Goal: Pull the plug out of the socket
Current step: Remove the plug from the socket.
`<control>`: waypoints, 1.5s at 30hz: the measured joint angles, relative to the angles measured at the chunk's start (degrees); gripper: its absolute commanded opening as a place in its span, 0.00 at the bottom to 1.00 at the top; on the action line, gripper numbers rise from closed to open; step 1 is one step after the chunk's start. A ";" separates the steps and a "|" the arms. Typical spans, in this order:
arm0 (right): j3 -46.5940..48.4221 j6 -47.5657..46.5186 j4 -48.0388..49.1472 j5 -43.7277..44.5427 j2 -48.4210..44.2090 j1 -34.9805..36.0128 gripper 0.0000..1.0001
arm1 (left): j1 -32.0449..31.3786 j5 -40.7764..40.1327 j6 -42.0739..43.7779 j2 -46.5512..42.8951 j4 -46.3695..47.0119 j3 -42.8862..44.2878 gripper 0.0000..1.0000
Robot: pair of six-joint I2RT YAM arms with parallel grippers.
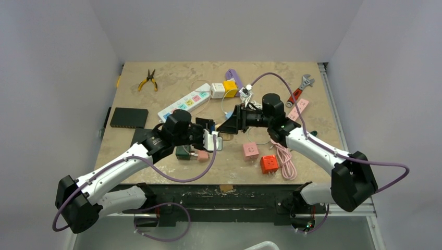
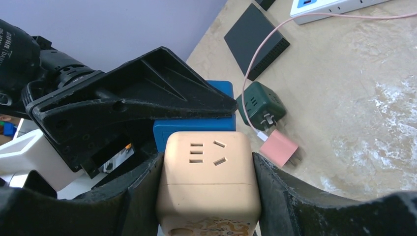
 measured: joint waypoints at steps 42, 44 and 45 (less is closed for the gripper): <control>3.82 -12.28 -9.73 1.36 0.81 4.52 0.00 | 0.00 -3.45 11.45 -3.04 -3.23 0.72 0.00; 3.82 -13.22 -10.78 2.40 -0.90 4.57 0.00 | 0.00 -2.75 12.07 -3.39 -2.27 0.72 0.00; 3.82 -13.68 -11.30 2.95 -1.79 4.57 0.00 | 0.00 -2.38 12.44 -3.58 -1.77 0.72 0.00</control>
